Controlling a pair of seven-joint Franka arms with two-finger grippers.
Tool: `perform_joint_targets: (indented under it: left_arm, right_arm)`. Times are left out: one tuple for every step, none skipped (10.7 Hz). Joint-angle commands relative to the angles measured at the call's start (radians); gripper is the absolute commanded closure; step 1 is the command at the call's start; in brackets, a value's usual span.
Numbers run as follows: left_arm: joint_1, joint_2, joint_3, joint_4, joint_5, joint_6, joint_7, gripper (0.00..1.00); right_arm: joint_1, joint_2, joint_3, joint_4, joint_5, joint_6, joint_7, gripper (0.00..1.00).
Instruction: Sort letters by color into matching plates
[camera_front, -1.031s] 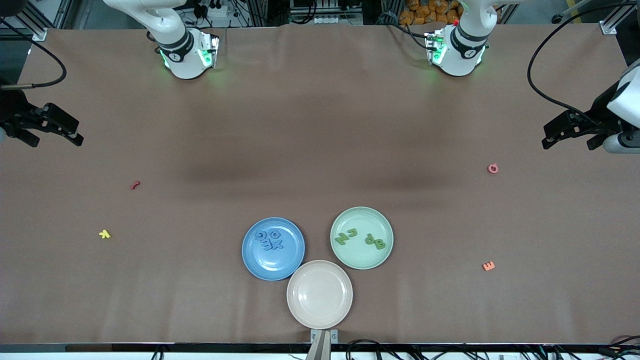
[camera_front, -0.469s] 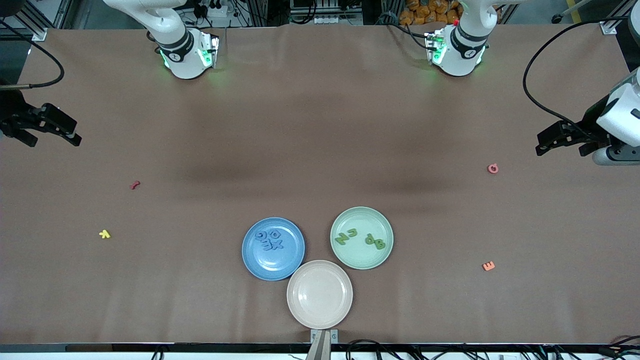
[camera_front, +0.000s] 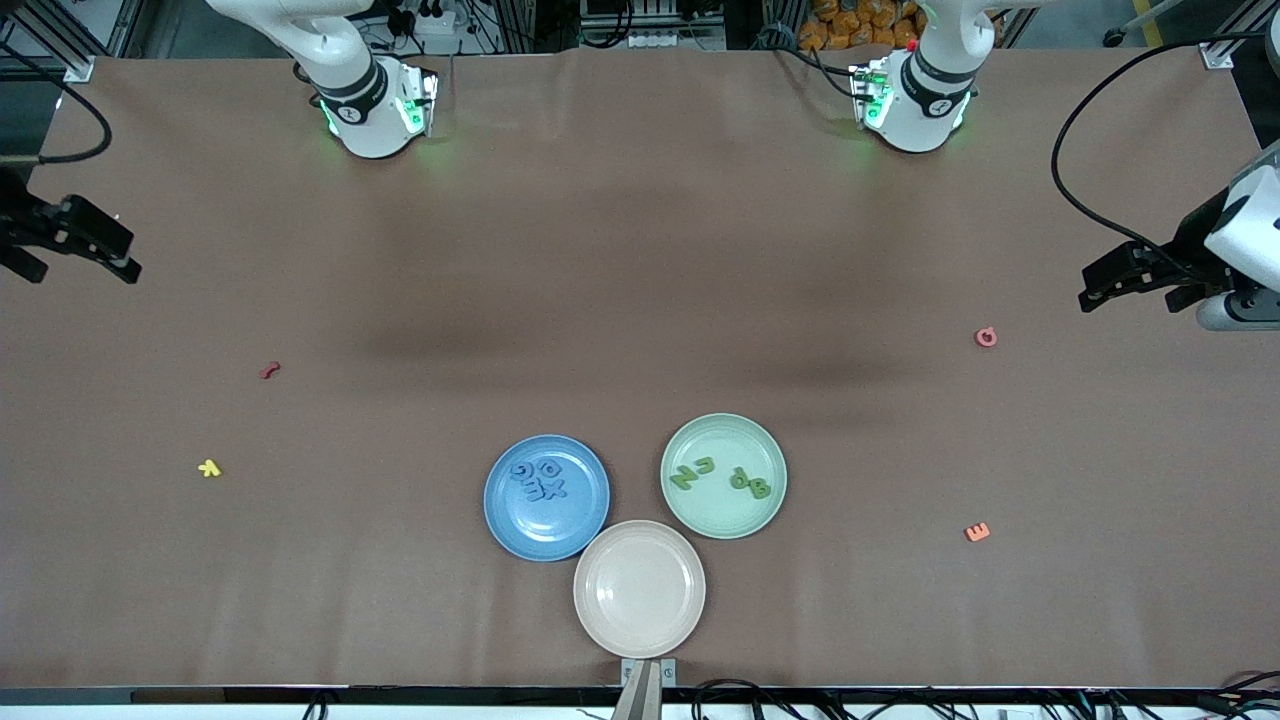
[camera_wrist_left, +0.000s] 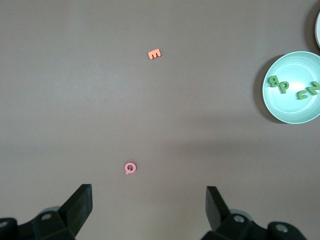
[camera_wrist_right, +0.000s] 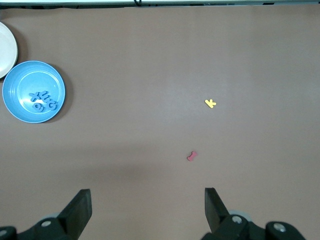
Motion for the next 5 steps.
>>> perform_joint_targets:
  left_arm:
    - [0.006,-0.004,0.002,0.005,-0.018,0.001,0.004,0.0]
    - [0.006,-0.004,0.002,0.005,-0.018,0.001,0.004,0.0]
    - [0.008,-0.004,0.002,0.005,-0.018,0.001,0.004,0.0]
    - [0.018,-0.004,0.002,0.005,-0.018,0.001,0.006,0.0]
    - [0.02,-0.003,0.002,0.005,-0.018,0.001,0.006,0.0]
  right_arm:
    - [-0.012,0.049,0.009,0.125,-0.014,-0.096,0.007,0.0]
    - [-0.012,0.051,0.009,0.123,-0.013,-0.099,0.007,0.0]
    - [-0.012,0.051,0.009,0.116,-0.011,-0.105,0.006,0.0]
    - [-0.02,0.051,0.008,0.113,-0.008,-0.122,0.006,0.0]
    - [-0.02,0.051,0.008,0.111,-0.01,-0.123,0.004,0.0]
